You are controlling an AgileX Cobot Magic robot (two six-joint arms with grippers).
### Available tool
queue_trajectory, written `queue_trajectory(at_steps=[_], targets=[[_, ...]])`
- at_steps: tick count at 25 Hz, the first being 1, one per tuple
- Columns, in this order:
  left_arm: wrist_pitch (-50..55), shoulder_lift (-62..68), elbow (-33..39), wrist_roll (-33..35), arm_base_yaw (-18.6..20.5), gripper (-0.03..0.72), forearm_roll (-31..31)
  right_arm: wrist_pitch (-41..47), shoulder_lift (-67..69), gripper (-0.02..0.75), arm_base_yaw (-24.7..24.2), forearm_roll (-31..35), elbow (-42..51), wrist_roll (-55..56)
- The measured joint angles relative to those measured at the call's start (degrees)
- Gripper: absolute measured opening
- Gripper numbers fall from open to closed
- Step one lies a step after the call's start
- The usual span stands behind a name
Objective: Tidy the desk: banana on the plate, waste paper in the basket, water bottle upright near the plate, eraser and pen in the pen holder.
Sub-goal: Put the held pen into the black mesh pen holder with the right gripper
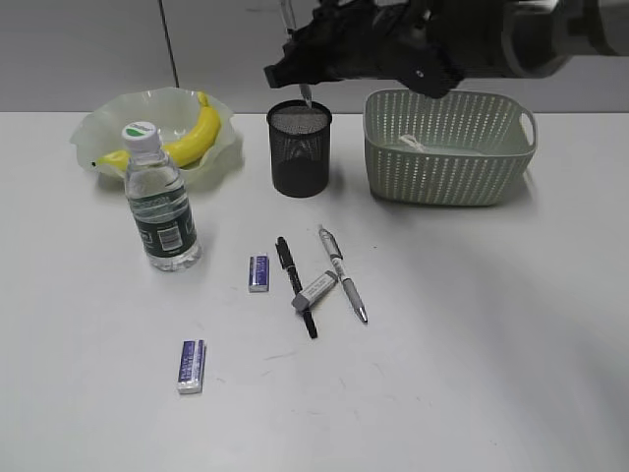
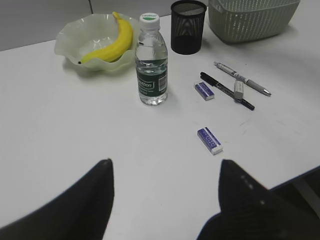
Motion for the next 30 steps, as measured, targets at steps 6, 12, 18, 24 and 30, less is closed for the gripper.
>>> queue_trajectory(at_steps=[6,12,18,24,30], targets=[[0.0,0.4,0.0,0.0,0.0,0.489,0.0,-5.3,5.3,0.112,-2.8,4.9,-2.4,0.1],[0.0,0.5,0.0,0.0,0.0,0.489,0.0,-8.2,7.4,0.112,-2.9,5.7,-2.9,0.1],[0.0,0.5,0.0,0.0,0.0,0.489,0.0,-8.4,9.0,0.309,-2.9,5.9,-2.9,0.1],[0.0,0.5,0.0,0.0,0.0,0.489,0.0,-7.3,7.5,0.515,-2.9,5.9,-2.9,0.1],[0.0,0.5,0.0,0.0,0.0,0.489,0.0,8.9,-1.2,0.525,-2.9,7.3,-3.0,0.1]])
